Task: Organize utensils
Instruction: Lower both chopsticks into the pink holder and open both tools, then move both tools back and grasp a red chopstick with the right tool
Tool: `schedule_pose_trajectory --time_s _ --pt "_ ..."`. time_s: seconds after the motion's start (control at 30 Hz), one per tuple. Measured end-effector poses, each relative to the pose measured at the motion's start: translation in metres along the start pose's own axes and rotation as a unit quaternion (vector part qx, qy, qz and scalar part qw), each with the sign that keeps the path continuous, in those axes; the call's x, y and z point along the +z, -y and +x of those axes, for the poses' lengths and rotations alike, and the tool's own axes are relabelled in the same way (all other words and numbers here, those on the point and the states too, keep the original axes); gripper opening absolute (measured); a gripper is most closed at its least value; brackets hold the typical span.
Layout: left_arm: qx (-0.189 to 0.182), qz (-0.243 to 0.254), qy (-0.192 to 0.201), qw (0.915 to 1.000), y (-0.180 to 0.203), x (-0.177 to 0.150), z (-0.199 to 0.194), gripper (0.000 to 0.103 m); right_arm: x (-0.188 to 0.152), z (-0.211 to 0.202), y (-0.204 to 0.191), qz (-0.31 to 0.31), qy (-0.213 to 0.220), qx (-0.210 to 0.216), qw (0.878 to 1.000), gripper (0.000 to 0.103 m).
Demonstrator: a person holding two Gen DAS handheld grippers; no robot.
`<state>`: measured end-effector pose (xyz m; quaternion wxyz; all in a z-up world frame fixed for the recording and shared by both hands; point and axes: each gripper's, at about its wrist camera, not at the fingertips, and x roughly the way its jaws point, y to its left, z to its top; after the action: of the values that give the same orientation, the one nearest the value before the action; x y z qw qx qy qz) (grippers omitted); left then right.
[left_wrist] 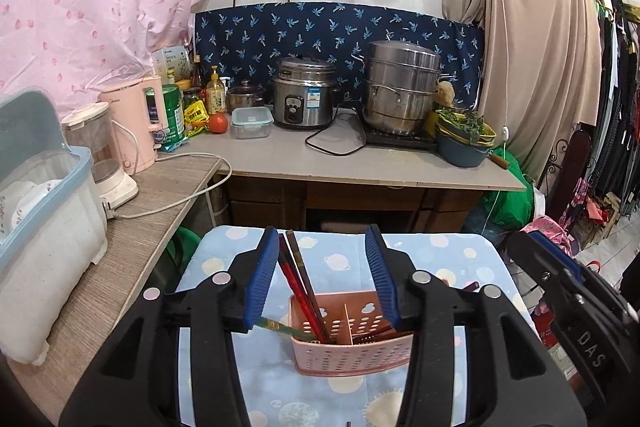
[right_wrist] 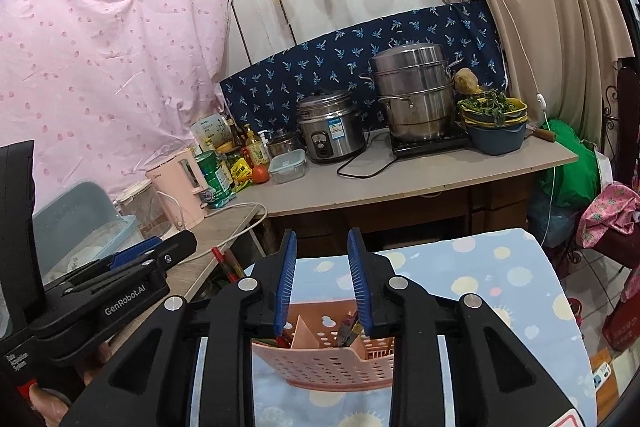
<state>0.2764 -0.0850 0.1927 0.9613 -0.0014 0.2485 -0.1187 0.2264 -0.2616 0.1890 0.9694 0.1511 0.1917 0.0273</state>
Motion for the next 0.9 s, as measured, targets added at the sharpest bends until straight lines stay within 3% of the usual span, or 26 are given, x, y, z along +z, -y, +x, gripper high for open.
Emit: schedule_pose_trajectory --time_s 0.23,0.53,0.9 --pt "0.004 0.014 0.009 0.9999 0.005 -0.007 -0.025 0.049 -0.007 -0.028 -0.008 -0.007 0.004 0.009 1.0 0.028" --pt "0.006 0.02 0.011 0.9997 0.006 -0.02 -0.054 0.049 -0.02 -0.061 -0.023 -0.037 0.002 0.008 0.999 0.029" --pt "0.01 0.021 -0.001 0.9997 -0.003 -0.051 -0.081 0.051 -0.062 -0.09 -0.028 -0.058 -0.023 0.003 0.998 0.029"
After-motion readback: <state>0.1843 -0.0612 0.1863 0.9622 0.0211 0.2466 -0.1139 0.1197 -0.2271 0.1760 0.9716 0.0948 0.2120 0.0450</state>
